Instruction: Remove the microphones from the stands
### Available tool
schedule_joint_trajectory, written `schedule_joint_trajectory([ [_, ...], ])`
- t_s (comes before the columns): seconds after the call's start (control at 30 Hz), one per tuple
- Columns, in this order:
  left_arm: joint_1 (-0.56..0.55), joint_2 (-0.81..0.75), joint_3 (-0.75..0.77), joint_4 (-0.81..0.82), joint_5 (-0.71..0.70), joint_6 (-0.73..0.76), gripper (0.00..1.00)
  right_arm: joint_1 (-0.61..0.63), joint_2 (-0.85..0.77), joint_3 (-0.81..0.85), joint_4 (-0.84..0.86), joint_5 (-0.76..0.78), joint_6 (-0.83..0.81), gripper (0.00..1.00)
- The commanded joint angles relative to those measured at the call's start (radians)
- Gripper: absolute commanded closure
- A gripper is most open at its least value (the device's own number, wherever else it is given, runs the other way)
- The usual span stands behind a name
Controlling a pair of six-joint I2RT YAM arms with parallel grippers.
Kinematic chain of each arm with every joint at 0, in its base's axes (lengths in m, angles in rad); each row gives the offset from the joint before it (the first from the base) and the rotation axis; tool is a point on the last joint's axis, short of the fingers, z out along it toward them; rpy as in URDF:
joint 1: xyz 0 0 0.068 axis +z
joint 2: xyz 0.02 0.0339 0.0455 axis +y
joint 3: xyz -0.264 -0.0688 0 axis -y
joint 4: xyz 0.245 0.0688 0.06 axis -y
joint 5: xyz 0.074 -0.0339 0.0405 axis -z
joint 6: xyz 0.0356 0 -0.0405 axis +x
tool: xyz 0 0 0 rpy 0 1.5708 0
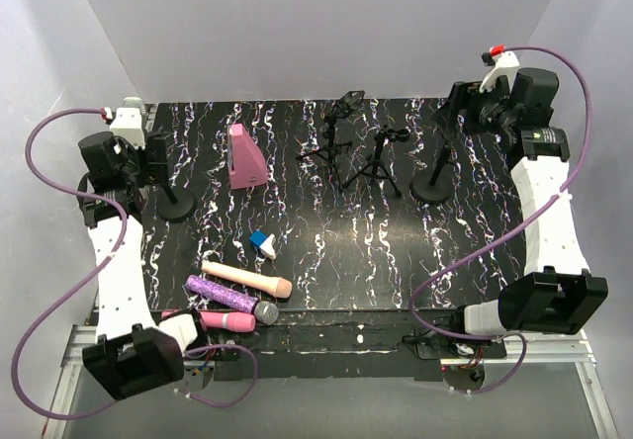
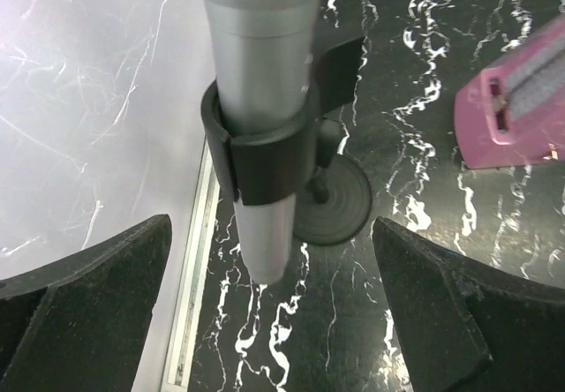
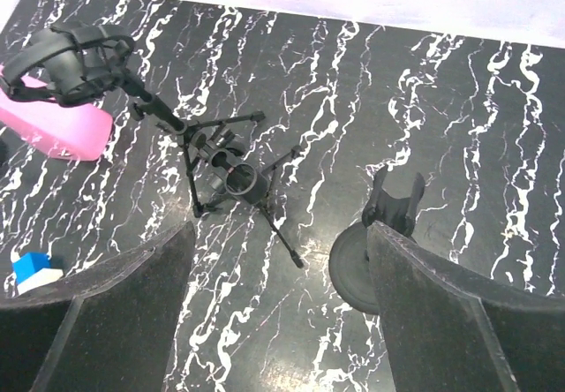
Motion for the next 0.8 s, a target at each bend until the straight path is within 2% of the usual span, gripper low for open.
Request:
schedule_joint_trajectory([
  [0.0, 0.053, 0.064, -0.056, 0.209, 0.026, -0.016, 0.02, 0.013, 0.019, 0.092, -0.036, -0.061, -0.002, 0.14],
  [0.1, 0.057, 0.083, -0.101, 0.285, 0.097, 0.004, 0.06, 0.034, 0.05, 0.129, -0.072, -0.061, -0.02, 0.14],
  [0.2, 0.055, 0.078, -0.148, 0.335, 0.206, -0.028, 0.15, 0.083, 0.079, 0.175, -0.093, -0.031, -0.028, 0.14],
  [0.4, 0.055, 0.101, -0.173, 0.421, 0.361, -0.119, 0.46, 0.155, 0.075, 0.174, -0.121, 0.003, -0.095, 0.15],
  [0.53, 0.055, 0.115, -0.165, 0.444, 0.433, -0.163, 0.61, 0.177, 0.062, 0.144, -0.115, 0.001, -0.109, 0.16],
  [0.6, 0.049, 0.124, -0.153, 0.437, 0.477, -0.178, 0.73, 0.18, 0.056, 0.132, -0.103, -0.009, -0.115, 0.16],
  [0.77, 0.026, 0.141, -0.104, 0.357, 0.617, -0.188, 0.89, 0.183, 0.036, 0.101, -0.076, -0.061, -0.141, 0.18],
])
